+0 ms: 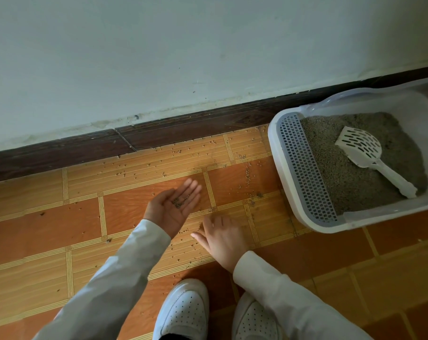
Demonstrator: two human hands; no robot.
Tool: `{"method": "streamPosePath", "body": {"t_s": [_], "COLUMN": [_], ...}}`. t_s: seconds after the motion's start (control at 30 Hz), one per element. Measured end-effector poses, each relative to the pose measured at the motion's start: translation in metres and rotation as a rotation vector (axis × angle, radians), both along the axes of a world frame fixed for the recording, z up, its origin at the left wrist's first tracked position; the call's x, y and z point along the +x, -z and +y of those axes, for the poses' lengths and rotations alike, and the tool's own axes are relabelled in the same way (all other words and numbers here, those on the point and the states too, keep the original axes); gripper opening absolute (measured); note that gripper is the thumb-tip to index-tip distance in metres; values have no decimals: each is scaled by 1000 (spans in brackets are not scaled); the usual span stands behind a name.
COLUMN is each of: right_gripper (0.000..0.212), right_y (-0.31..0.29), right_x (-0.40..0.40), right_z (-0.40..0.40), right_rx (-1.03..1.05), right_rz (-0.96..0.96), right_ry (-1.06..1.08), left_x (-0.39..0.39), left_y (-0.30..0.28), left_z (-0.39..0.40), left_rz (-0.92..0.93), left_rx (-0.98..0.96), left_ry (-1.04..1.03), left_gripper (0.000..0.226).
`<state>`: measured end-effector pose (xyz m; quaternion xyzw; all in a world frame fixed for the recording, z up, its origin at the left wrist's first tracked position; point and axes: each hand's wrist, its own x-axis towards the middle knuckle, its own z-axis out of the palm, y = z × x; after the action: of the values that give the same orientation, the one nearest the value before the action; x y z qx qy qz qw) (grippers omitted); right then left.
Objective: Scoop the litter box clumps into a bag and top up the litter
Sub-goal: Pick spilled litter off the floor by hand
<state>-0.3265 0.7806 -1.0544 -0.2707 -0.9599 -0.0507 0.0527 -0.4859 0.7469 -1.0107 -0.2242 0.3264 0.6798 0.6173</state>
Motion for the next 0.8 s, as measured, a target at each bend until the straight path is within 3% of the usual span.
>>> {"method": "streamPosePath", "body": {"t_s": [0.1,0.27,0.37,0.43,0.63,0.7,0.8], "right_gripper": [54,8,23,7,24,33,36], "right_y": [2,5,4,-4,-42,-47,-43], "right_x": [-4,-4,-4,-5,-21,-22,-1], "right_z": [-3,0,-1,4,8,11,35], "right_rx": [7,91,118,119,59,12,-56], "right_rz": [-2,-62,-44,-26,257,276,178], "right_ry": [-28,-96,-104,-84,56,88,300], "left_x": [0,3,6,9,28,34,33], "left_y": [1,1,2,2,4,1,-4], "left_z": [-2,-2,0,0,3,6,9], "left_rz": [-4,8,21,49,62,41,20], "left_rx": [-2,-15,-23,-38,-76,-60,-39], "left_ry": [-4,10,35,58,165,161,144], "left_gripper": [42,42,42,41,42,44,42]}}
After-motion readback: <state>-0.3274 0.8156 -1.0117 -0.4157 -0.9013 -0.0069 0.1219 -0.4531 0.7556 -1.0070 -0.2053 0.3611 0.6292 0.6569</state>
